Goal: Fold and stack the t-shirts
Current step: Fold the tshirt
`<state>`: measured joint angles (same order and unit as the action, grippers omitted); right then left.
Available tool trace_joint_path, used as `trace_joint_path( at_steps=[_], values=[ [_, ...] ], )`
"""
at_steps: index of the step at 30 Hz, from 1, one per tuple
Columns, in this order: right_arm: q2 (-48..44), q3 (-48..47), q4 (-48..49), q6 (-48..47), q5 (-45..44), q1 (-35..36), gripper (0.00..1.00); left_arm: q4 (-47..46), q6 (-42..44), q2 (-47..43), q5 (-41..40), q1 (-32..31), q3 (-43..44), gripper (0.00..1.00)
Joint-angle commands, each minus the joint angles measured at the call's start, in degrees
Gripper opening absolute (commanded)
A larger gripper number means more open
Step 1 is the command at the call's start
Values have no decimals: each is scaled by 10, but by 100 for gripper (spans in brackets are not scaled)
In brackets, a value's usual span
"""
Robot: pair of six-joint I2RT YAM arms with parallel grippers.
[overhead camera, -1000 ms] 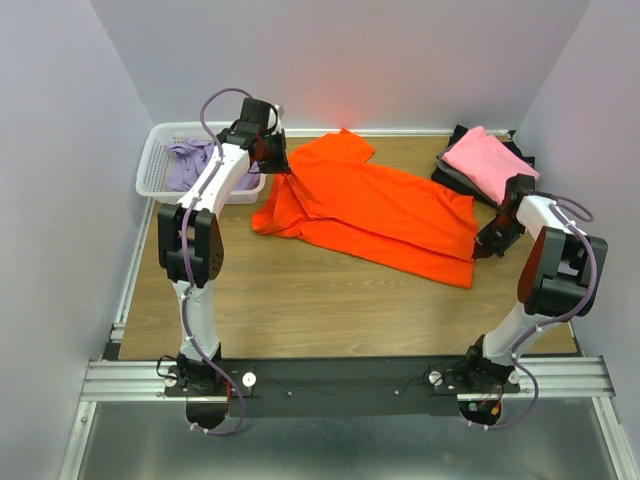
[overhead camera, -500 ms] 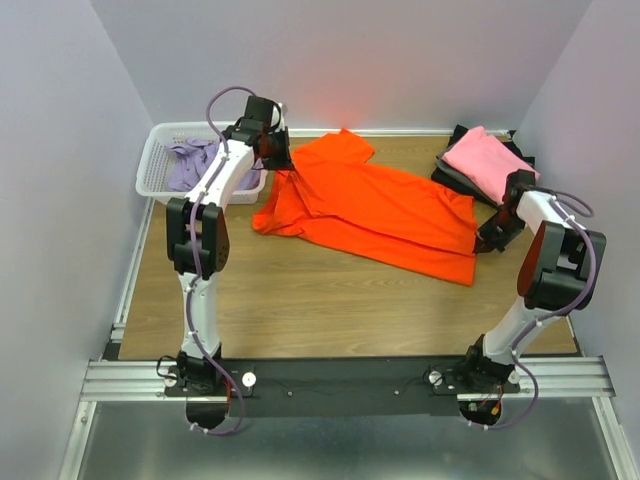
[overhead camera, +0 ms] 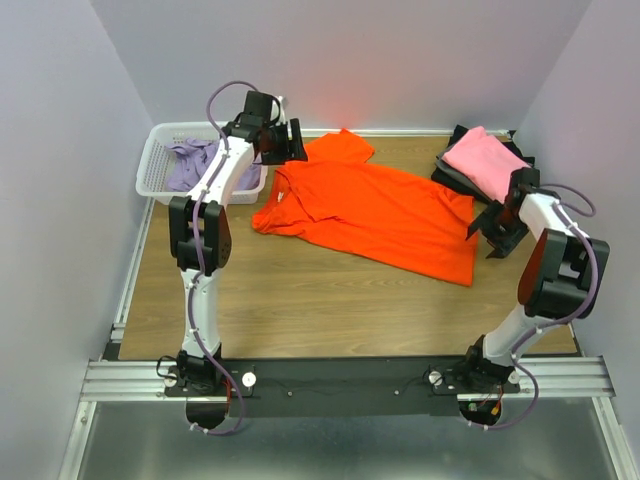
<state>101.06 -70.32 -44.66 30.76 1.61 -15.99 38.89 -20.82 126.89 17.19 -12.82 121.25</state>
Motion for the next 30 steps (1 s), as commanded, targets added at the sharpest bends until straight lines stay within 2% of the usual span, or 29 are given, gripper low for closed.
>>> trace_joint_path(
  at_steps=[1,5,8,18,23,24,25,28,30],
  values=[
    [-64,54,5,-15,14,-5,75,-8,12,-19,22,-4,-31,78],
    [-96,127,21,-8,38,-5,75,-29,14,-40,23,-17,-83,78],
    [-109,148,28,-4,47,-5,71,-44,14,-50,24,-33,-120,78],
    [-104,193,33,11,50,-4,52,-94,8,-44,26,-76,-203,78],
    [-89,204,32,21,35,-4,35,-113,15,-30,25,-76,-232,78],
    [-89,206,29,22,31,-4,29,-114,17,-29,26,-77,-236,78],
    [-91,205,27,27,24,-4,19,-116,20,-29,26,-77,-246,78],
    [-99,206,9,37,6,-4,6,-125,31,-37,24,-78,-277,78],
    [-106,207,-6,42,-3,-4,2,-134,36,-49,24,-81,-300,78]
  ],
)
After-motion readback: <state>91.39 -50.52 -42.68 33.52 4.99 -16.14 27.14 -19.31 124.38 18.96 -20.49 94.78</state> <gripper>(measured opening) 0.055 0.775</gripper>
